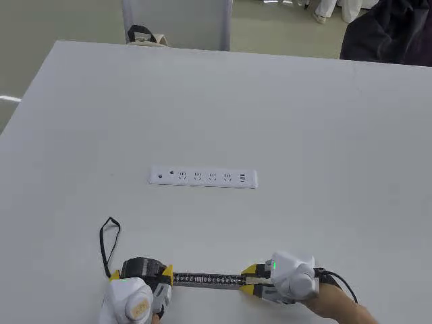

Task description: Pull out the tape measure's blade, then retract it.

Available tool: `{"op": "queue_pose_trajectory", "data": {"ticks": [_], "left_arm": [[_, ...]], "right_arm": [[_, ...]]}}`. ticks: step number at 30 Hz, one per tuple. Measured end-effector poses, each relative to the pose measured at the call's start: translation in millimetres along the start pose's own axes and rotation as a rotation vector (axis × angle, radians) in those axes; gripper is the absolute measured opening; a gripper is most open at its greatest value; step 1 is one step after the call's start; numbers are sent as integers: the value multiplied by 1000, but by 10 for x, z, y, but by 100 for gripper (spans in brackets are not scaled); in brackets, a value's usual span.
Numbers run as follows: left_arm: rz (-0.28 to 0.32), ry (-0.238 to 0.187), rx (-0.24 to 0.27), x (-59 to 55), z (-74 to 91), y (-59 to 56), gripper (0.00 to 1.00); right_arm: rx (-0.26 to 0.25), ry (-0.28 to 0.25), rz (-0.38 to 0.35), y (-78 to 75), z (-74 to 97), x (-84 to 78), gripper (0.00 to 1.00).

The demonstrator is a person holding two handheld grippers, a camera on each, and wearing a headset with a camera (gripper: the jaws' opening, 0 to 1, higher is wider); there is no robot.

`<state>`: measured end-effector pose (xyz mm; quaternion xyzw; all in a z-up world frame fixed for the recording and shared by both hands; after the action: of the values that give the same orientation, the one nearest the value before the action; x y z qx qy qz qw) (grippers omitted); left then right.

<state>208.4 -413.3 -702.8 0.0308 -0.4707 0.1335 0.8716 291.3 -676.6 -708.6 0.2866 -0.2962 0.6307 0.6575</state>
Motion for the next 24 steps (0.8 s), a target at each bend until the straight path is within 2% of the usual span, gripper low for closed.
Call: {"op": "queue_pose_trajectory", "data": {"ticks": [24], "left_arm": [[30,15,-24,7,-14,49,64]], "right_arm": [[9,-31,19,-2,-341,231,12]]}}
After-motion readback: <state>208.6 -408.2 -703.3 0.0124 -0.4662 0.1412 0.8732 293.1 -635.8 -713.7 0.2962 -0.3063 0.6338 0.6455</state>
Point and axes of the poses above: the centre of the closed fingertips' face, and the gripper's own axes: z roughly backward along the fingers, y roughly to its left, x roughly out of its top, the point moved 10 cm from there along z, roughly backward along the fingers, and after that the axes turned 3 degrees about -y, right-handed, at the moved point
